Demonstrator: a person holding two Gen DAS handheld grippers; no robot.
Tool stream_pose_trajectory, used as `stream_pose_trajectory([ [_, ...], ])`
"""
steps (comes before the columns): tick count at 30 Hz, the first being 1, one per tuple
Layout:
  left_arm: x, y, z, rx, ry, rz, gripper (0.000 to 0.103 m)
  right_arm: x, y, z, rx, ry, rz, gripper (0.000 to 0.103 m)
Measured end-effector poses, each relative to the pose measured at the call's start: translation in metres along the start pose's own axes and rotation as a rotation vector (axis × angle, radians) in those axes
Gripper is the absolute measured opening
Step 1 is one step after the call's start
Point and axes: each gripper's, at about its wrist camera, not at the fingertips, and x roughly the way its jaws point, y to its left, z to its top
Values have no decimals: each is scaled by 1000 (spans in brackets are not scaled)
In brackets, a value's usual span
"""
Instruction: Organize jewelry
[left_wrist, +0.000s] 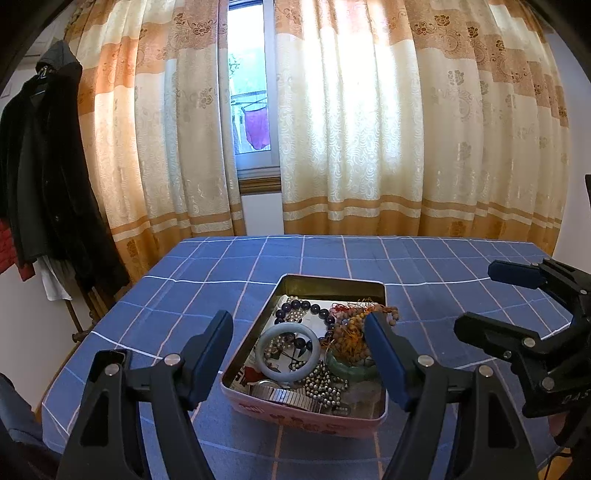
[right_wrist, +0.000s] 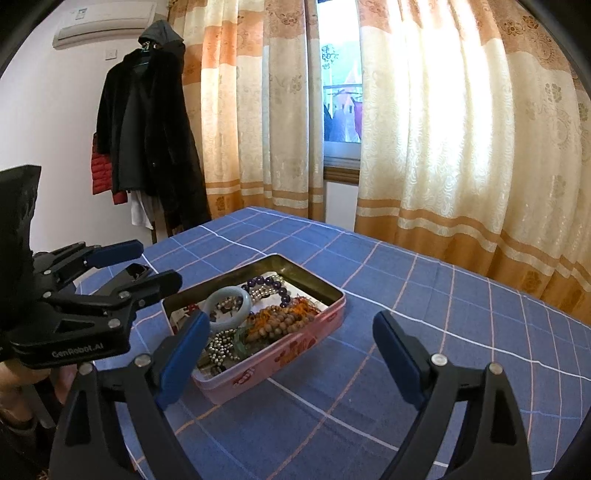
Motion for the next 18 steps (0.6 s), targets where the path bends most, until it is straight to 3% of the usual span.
stream_pose_trajectory([
  [18,2,-1,-4,-3,13,-7,74,-1,3,0,-7,-1,-5,92],
])
